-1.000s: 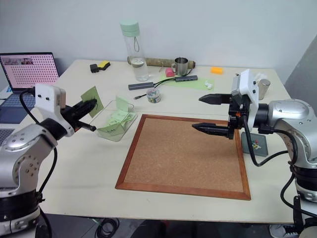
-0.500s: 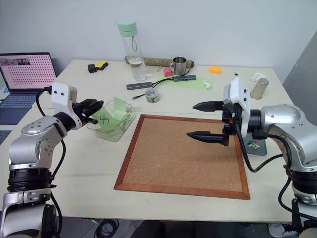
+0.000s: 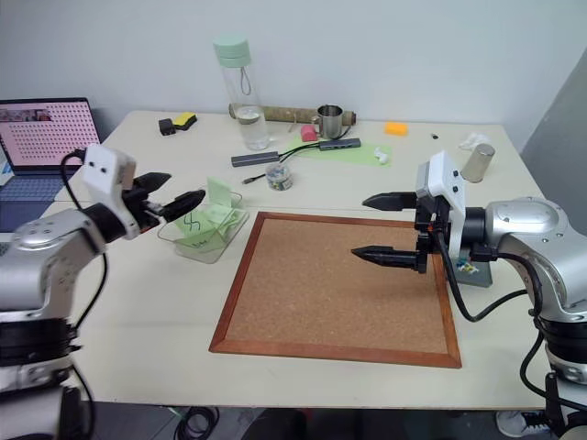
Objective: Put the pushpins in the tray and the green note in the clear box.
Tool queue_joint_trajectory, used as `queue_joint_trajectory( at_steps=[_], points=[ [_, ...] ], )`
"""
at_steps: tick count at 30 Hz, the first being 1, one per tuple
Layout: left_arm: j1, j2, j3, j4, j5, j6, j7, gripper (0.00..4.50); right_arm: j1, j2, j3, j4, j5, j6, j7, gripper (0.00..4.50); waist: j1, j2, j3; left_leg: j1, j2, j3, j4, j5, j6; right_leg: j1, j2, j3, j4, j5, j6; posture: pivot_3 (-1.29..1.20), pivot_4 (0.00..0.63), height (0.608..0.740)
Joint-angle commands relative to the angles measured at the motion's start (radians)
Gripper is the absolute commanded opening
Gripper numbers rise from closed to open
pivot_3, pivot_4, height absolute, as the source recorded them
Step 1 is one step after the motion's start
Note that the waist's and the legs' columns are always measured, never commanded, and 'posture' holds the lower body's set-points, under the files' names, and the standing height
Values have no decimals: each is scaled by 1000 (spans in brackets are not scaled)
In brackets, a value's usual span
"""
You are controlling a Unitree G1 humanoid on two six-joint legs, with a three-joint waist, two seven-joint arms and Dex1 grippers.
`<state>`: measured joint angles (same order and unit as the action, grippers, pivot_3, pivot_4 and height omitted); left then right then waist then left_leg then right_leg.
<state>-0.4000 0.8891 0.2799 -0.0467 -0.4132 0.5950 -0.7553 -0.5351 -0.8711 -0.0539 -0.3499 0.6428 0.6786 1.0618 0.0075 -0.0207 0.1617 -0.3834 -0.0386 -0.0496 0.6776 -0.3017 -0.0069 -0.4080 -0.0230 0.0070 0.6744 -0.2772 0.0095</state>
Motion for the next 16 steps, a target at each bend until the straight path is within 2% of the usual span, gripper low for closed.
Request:
queue_joint_trajectory(
  at_steps=[1,5,8,16],
  points=[
    [152,133,122,-45,31,-97,-137,4081,75,-84,-81,-7,-51,-60,23,4411,-3,1,1,0,0,0,0,0,0,0,0,0,0,0,0,0,150,740],
    [383,230,234,7,123,-243,-254,4081,184,-172,-122,42,-126,-122,58,4411,-4,1,1,1,0,0,-1,0,1,1,-1,-1,0,0,-1,0,150,740],
    [525,245,298,79,165,-367,-325,4081,256,-227,-156,109,-177,-172,87,4411,-4,3,2,1,0,1,-1,0,1,1,-1,-1,-1,-1,-1,0,150,740],
    [595,204,346,116,131,-391,-358,4081,327,-287,-209,267,-240,-277,143,4411,5,3,2,1,1,1,-1,-1,2,2,-2,-2,-1,-1,-2,0,150,740]
  ],
)
